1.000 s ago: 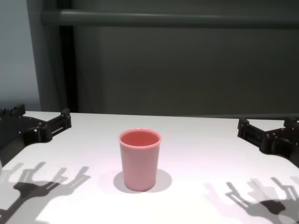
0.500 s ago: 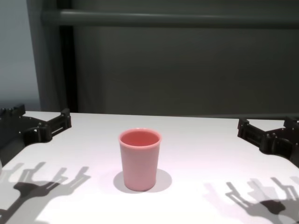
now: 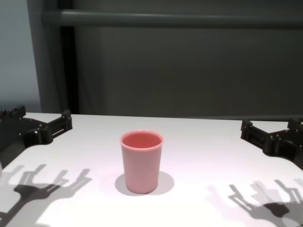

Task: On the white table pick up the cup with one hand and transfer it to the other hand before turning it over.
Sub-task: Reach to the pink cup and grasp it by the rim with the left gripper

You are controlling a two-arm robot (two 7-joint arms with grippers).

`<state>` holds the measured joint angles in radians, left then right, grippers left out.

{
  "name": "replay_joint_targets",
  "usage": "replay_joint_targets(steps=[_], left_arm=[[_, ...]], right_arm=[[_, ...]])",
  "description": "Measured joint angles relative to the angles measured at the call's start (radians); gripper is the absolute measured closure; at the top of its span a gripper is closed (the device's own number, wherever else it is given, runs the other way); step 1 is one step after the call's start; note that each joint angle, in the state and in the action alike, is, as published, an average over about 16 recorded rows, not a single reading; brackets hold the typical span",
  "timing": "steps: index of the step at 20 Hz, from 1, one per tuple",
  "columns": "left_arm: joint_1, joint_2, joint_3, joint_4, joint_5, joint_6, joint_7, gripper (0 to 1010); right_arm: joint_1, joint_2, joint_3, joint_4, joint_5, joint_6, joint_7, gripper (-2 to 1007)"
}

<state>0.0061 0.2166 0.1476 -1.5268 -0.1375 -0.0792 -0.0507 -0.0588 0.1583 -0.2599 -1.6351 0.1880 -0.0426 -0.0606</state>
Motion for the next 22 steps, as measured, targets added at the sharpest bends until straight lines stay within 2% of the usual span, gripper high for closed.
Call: replay_joint_targets(steps=[22], left_arm=[[0.0, 0.0, 0.0, 0.0, 0.0, 0.0, 0.0, 9]], right_arm=[[0.0, 0.0, 0.0, 0.0, 0.0, 0.0, 0.0, 3]])
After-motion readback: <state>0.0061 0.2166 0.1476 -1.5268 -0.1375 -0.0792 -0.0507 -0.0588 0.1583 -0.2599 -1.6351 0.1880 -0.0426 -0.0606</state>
